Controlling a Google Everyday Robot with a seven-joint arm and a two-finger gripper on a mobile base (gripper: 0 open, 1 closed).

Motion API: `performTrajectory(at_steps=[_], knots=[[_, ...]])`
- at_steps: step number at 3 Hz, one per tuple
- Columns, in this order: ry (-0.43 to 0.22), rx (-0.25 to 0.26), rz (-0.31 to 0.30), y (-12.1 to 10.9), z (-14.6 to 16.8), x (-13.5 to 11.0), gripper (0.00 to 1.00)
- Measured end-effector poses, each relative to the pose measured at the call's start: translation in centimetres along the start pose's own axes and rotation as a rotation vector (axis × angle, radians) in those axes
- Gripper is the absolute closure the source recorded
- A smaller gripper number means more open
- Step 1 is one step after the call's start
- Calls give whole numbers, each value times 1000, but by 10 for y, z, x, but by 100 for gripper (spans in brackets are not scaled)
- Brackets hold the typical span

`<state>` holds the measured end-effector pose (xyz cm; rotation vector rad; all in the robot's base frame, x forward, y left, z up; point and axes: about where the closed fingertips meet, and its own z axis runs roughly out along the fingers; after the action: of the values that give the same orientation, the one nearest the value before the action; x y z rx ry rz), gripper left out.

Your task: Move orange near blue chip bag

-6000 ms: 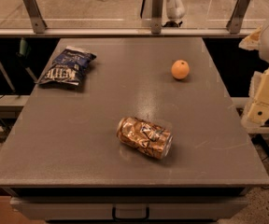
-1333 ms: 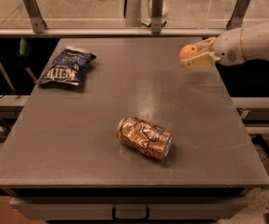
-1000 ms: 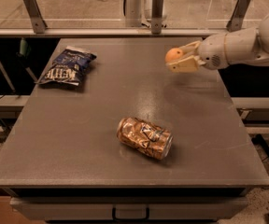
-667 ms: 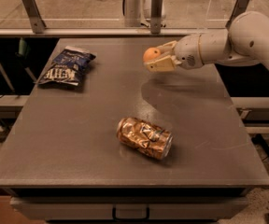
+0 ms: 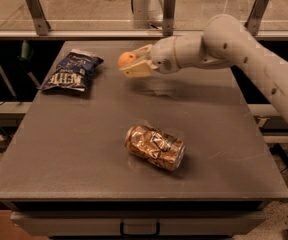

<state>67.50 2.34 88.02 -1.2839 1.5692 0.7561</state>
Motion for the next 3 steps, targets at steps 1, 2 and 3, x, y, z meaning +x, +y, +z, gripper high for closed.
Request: performTrajectory(at_steps=[1, 2, 3], knots=[[10, -46, 2, 12, 31, -3, 86], [22, -77, 7, 22, 53, -2, 62], [35, -95, 17, 30, 66, 2, 39]])
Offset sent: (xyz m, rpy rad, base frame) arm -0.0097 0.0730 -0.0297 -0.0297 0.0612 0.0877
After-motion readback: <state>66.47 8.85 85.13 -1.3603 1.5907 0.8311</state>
